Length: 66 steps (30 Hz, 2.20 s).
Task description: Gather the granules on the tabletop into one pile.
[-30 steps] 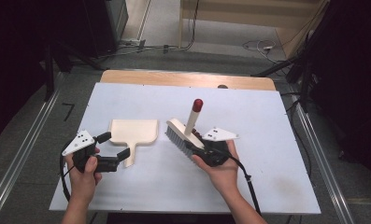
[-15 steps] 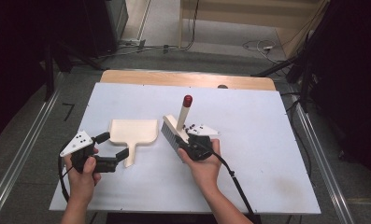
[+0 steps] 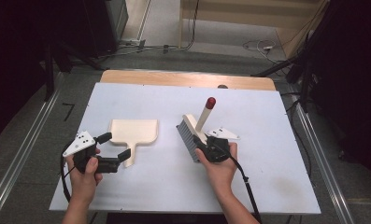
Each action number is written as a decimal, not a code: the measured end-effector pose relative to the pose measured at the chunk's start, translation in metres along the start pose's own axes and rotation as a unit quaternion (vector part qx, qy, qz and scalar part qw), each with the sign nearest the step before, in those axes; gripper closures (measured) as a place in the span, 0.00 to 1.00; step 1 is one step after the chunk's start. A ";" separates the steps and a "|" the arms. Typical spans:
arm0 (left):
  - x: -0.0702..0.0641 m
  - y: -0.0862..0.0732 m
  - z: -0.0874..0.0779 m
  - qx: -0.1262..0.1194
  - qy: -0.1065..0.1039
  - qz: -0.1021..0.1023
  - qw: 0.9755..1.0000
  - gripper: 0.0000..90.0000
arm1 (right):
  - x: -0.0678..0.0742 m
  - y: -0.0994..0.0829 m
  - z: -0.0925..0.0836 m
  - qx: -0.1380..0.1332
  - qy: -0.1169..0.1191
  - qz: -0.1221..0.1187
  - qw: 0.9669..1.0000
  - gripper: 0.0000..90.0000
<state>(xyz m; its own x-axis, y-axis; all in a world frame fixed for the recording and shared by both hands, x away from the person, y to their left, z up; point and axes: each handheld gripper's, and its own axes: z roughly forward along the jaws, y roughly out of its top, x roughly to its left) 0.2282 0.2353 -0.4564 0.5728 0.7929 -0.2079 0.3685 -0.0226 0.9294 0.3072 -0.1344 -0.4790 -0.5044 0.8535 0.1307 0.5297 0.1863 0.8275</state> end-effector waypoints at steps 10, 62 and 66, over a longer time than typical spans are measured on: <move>0.000 0.000 0.000 -0.001 0.001 -0.001 1.000 0.00 | -0.009 0.000 -0.007 -0.014 0.002 0.016 1.000 0.73; 0.005 -0.001 -0.002 0.000 0.003 -0.006 1.000 0.00 | -0.049 0.030 -0.054 -0.032 0.205 -0.191 0.959 0.73; 0.005 -0.002 0.000 0.004 0.004 -0.007 1.000 0.00 | -0.052 0.012 -0.066 0.007 0.266 -0.251 0.931 0.73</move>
<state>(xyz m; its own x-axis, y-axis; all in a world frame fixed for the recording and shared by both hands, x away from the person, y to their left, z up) 0.2304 0.2393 -0.4591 0.5619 0.7977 -0.2187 0.3820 -0.0157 0.9240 0.2948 -0.2091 -0.4393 -0.9548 0.2968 -0.0158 0.1430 0.5055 0.8509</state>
